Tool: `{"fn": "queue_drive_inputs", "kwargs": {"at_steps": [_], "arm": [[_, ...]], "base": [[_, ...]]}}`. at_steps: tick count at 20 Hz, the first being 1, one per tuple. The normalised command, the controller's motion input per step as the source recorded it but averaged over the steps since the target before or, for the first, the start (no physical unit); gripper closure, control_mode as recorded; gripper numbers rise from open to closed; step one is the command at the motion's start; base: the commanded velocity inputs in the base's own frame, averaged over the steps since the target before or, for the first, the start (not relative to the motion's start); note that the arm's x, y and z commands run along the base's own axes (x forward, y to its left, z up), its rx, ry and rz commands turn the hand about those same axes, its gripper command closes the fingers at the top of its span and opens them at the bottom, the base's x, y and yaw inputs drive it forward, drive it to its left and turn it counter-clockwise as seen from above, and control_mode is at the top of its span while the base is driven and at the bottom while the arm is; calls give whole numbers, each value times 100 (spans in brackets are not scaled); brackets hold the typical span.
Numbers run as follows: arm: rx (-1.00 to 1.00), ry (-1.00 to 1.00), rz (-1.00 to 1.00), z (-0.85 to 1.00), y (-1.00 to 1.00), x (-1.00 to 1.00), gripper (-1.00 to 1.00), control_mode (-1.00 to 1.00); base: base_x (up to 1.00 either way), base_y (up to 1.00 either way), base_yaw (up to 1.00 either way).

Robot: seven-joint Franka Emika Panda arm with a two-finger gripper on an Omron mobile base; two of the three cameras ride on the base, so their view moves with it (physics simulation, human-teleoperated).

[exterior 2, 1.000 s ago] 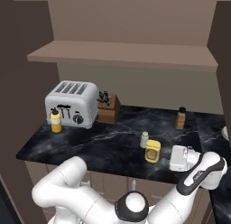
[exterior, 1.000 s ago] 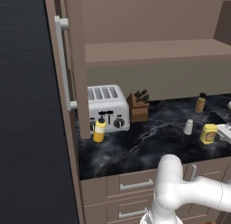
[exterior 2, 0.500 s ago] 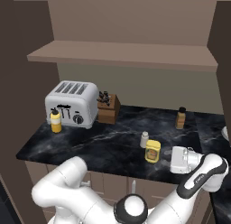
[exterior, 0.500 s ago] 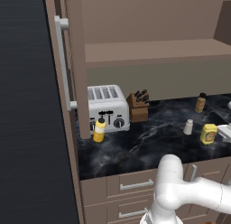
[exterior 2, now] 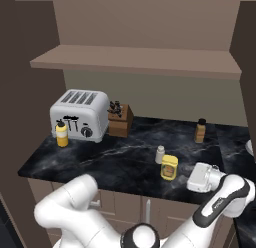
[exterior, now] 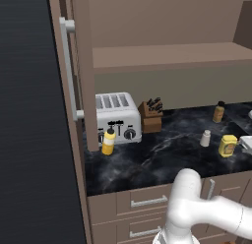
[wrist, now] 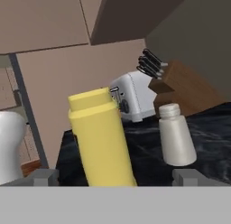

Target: There are various items on the counter. Only move the condiments/shakers into the cabinet.

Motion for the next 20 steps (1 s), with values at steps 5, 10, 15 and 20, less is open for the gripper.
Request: {"fn": "queue_drive_inputs", "kwargs": {"at_steps": [5, 10, 15, 20], "arm": [[0, 0, -10, 5, 19, -2, -100, -100], [-1, 0, 0, 2, 18, 0, -100, -100], [0, 0, 0, 1, 7, 0, -100, -100], [0, 0, 0, 11, 8, 0, -100, -100]], "base": [[0, 0, 0], [0, 0, 0], [0, 0, 0], [0, 0, 0]]}}
